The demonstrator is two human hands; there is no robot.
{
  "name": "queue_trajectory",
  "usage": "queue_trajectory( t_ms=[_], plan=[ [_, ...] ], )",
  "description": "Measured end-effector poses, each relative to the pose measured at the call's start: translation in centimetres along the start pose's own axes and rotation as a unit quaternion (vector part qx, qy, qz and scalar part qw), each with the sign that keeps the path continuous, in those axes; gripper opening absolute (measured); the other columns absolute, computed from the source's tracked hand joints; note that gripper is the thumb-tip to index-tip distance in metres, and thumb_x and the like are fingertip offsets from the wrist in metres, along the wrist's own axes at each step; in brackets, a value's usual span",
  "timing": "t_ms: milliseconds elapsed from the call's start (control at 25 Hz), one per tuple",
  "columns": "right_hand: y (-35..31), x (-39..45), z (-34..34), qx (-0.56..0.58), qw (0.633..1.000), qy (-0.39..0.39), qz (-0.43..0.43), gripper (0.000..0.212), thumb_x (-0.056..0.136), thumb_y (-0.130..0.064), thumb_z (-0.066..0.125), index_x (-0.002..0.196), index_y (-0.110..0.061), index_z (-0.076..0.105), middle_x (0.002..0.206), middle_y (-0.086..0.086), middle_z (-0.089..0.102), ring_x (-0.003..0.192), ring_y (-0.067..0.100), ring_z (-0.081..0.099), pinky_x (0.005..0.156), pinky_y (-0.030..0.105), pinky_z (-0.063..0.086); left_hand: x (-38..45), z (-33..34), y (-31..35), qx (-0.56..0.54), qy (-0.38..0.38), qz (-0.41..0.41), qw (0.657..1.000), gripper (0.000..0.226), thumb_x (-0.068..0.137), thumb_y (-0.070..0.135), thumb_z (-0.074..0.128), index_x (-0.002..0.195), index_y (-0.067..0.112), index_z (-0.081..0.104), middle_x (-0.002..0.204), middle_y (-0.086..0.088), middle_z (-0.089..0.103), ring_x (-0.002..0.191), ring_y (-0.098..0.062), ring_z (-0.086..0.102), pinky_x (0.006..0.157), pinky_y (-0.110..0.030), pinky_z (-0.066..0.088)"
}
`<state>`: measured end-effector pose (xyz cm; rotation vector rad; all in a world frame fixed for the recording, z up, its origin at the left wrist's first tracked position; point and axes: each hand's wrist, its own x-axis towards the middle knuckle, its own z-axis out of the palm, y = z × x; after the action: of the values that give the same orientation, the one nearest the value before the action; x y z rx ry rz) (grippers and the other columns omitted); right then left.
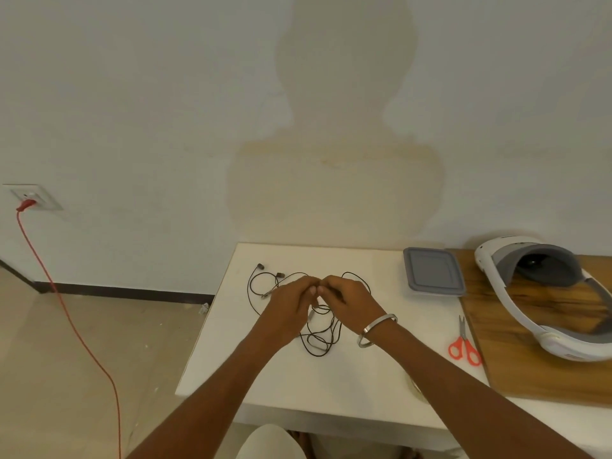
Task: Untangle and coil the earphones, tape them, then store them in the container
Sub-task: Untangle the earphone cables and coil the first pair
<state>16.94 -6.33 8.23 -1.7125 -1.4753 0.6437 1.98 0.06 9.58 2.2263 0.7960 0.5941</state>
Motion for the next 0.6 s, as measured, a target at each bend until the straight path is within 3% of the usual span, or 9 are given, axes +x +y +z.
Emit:
queue_trajectory(
  t_ms=[80, 200, 320, 400, 440, 520, 600],
  plan=[
    [0.2, 0.1, -0.5, -0.013, 1.0, 0.002, 0.011, 0.017, 0.094, -0.029, 0.05, 0.081, -0.028, 0.061, 0.057, -0.005, 0.055, 0.047, 0.003, 0.045, 0.05, 0.013, 0.039, 0.3, -0.5, -0.1, 0.033, 0.013, 0.005, 0.999, 0.021, 0.1, 0.012, 0.047, 0.1, 0.011, 0.068, 0.073, 0.003, 0.063, 0.064, 0.0, 0.055, 0.067, -0.02, 0.043],
    [1.0, 0.1, -2.0, -0.048, 0.998, -0.022, 0.018, 0.017, 0.092, -0.032, 0.054, 0.078, -0.029, 0.061, 0.06, -0.002, 0.06, 0.046, -0.001, 0.048, 0.048, 0.009, 0.038, 0.5, -1.8, -0.5, 0.026, 0.086, -0.012, 0.996, 0.02, 0.1, 0.011, 0.047, 0.096, 0.012, 0.067, 0.07, 0.001, 0.061, 0.059, -0.005, 0.054, 0.06, -0.013, 0.042],
    [2.2, -0.4, -3.5, -0.128, 0.99, -0.062, 0.025, 0.017, 0.094, -0.034, 0.05, 0.082, -0.028, 0.061, 0.06, -0.014, 0.057, 0.049, -0.008, 0.051, 0.048, 0.008, 0.036, 0.6, -3.5, -1.8, -0.005, 0.165, -0.079, 0.983, 0.019, 0.101, 0.014, 0.043, 0.095, 0.013, 0.061, 0.077, -0.003, 0.065, 0.064, -0.012, 0.058, 0.063, -0.022, 0.048],
    [2.6, -0.8, -4.0, -0.133, 0.989, -0.057, 0.023, 0.018, 0.096, -0.032, 0.048, 0.085, -0.027, 0.062, 0.057, -0.015, 0.053, 0.048, -0.008, 0.05, 0.047, 0.009, 0.035, 0.4, -3.8, -2.8, 0.019, 0.151, -0.112, 0.982, 0.018, 0.1, 0.012, 0.044, 0.095, 0.013, 0.061, 0.081, -0.002, 0.066, 0.069, -0.016, 0.06, 0.068, -0.031, 0.05],
    [2.7, -0.8, -4.1, -0.123, 0.991, -0.051, 0.015, 0.018, 0.096, -0.03, 0.047, 0.085, -0.028, 0.061, 0.056, -0.013, 0.051, 0.047, -0.006, 0.049, 0.047, 0.01, 0.035, 0.2, -3.6, -3.0, 0.034, 0.128, -0.137, 0.982, 0.018, 0.099, 0.011, 0.045, 0.096, 0.013, 0.062, 0.085, -0.002, 0.066, 0.075, -0.017, 0.061, 0.075, -0.036, 0.052],
    [2.2, -0.8, -3.8, -0.102, 0.994, -0.048, -0.008, 0.018, 0.097, -0.029, 0.046, 0.086, -0.029, 0.061, 0.055, -0.01, 0.051, 0.045, -0.001, 0.046, 0.047, 0.011, 0.036, -0.3, -2.7, -3.4, 0.081, 0.069, -0.181, 0.978, 0.02, 0.096, 0.008, 0.049, 0.109, 0.013, 0.062, 0.111, -0.004, 0.063, 0.105, -0.02, 0.058, 0.098, -0.041, 0.045],
    [1.3, -0.5, -3.2, -0.089, 0.994, -0.056, -0.03, 0.017, 0.096, -0.03, 0.047, 0.087, -0.028, 0.062, 0.055, -0.01, 0.051, 0.046, 0.003, 0.044, 0.05, 0.013, 0.038, -0.8, -1.5, -3.1, 0.098, 0.015, -0.171, 0.98, 0.041, 0.091, 0.003, 0.051, 0.13, 0.013, 0.053, 0.138, -0.003, 0.049, 0.132, -0.02, 0.041, 0.112, -0.038, 0.033]
  ],
)
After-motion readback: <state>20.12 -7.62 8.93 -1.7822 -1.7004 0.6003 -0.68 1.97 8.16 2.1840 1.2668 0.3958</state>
